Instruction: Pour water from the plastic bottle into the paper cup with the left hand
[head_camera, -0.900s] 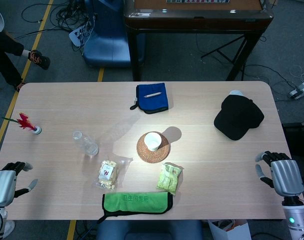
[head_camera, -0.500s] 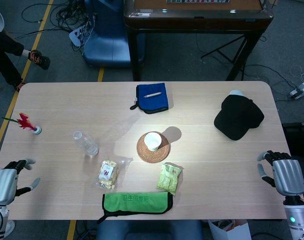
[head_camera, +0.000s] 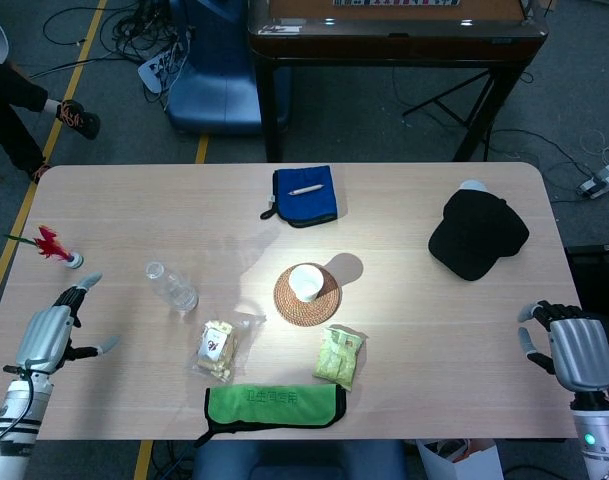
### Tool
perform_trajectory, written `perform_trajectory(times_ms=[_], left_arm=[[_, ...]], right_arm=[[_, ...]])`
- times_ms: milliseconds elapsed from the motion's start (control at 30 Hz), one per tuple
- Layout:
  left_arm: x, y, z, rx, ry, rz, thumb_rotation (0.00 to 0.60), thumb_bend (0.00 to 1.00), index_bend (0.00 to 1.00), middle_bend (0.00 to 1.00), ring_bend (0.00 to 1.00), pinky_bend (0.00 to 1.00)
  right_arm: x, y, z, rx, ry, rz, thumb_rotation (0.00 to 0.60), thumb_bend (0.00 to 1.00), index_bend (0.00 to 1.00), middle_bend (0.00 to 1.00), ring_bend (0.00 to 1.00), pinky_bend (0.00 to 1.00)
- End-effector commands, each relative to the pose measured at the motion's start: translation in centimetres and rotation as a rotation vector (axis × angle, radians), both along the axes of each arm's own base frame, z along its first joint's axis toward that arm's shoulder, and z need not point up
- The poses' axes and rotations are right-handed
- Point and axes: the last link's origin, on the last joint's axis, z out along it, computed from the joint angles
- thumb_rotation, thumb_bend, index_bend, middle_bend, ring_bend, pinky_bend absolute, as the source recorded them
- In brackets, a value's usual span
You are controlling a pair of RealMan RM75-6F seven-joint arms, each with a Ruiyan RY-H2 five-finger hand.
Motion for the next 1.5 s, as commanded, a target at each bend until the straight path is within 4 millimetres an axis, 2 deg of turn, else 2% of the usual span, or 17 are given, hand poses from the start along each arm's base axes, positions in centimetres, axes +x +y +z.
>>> perform_trajectory(times_ms=[33,233,433,600,867,1100,1267,1500], left_arm=[[0.9,1.8,-0.9,-0.031,-0.06,0.014,0.6,0.13,0.0,0.05,0.11,0.43],[1.2,4.1,-2.6,-0.063,-0.122,0.045,0.6,0.1,0.0,0.02,0.07,0.39],[1.7,5.5,-4.6,-0.118,-0.282,0.093,0.6,0.1,0.0,0.0,0.06,0.37],[1.9,6.5,-5.8,-0.133,-0.318,0.104,0.6,0.1,0.0,0.0,0.06,0.37],[2.2,7.6,-7.5,-0.171,-0.48,0.157,0.6,0.09,0.0,0.0,0.01,0.31],[2.3,8.1,-8.4,-0.17,-0.502,0.15,0.6,0.09,0.0,0.0,0.0,0.27],[2.2,8.4,-9.2,-0.17,-0.502,0.138,0.6,0.09,0.0,0.0,0.0,0.16],[2.5,8.7,-10.4,-0.164,-0.522,0.119,0.6,0.09,0.0,0.0,0.0,0.13]], right_arm=[[0.0,0.0,0.3,-0.005,-0.007,0.0,0.6,0.44,0.52,0.48,0.5,0.5],[-0.1,0.1,0.6,-0.012,-0.017,-0.001,0.6,0.44,0.52,0.48,0.5,0.5],[-0.1,0.1,0.7,-0.009,-0.022,-0.005,0.6,0.44,0.52,0.48,0.5,0.5],[-0.1,0.1,0.8,-0.009,-0.025,-0.005,0.6,0.44,0.52,0.48,0.5,0.5],[-0.2,0.1,0.6,-0.001,-0.025,-0.007,0.6,0.44,0.52,0.48,0.5,0.5],[-0.2,0.2,0.6,0.0,-0.026,-0.006,0.6,0.44,0.52,0.48,0.5,0.5],[-0.2,0.2,0.6,0.003,-0.028,-0.006,0.6,0.44,0.52,0.48,0.5,0.5],[-0.2,0.2,0.6,0.002,-0.03,-0.007,0.6,0.44,0.52,0.48,0.5,0.5]])
